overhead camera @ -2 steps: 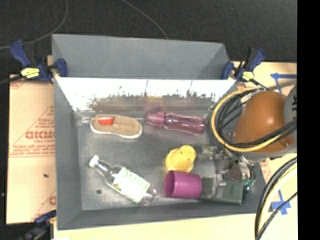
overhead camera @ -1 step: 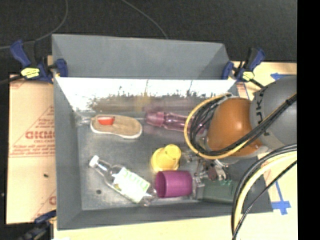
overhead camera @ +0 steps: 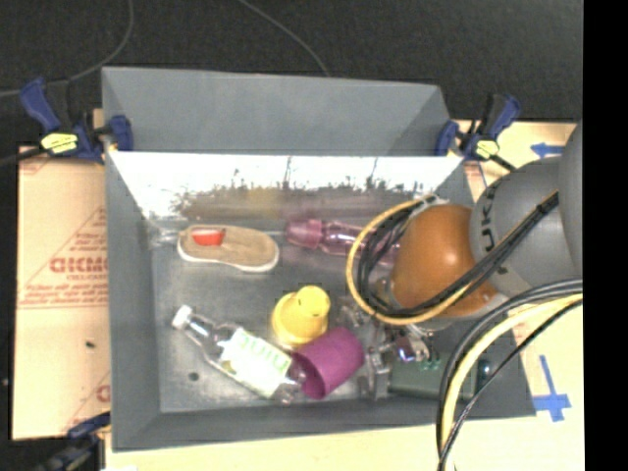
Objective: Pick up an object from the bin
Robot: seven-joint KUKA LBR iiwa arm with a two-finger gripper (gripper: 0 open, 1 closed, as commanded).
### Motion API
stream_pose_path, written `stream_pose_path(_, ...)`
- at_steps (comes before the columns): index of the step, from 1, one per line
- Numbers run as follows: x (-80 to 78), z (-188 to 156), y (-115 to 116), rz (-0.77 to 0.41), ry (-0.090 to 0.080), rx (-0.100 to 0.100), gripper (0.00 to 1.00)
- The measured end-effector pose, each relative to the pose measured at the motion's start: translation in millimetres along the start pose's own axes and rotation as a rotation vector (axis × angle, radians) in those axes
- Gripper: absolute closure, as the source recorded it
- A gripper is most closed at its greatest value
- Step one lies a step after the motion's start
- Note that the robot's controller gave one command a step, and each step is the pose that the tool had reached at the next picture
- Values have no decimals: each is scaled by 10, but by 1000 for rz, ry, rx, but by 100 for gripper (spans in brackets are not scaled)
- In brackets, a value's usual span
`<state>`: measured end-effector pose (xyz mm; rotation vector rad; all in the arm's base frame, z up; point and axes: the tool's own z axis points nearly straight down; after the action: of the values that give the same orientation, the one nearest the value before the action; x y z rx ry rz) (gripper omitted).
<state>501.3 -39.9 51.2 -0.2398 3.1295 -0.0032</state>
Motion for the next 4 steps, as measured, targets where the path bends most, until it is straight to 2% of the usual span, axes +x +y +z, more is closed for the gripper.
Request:
stream_pose_path(1,57,-201,248,51,3,-2,0)
stream_pose_path(2,57,-189,482,105,4,-2,0)
stream_pose_path(3,99,-190,574,180,11,-3,100)
stream_pose_path(4,99,-190,572,176,11,-2,100)
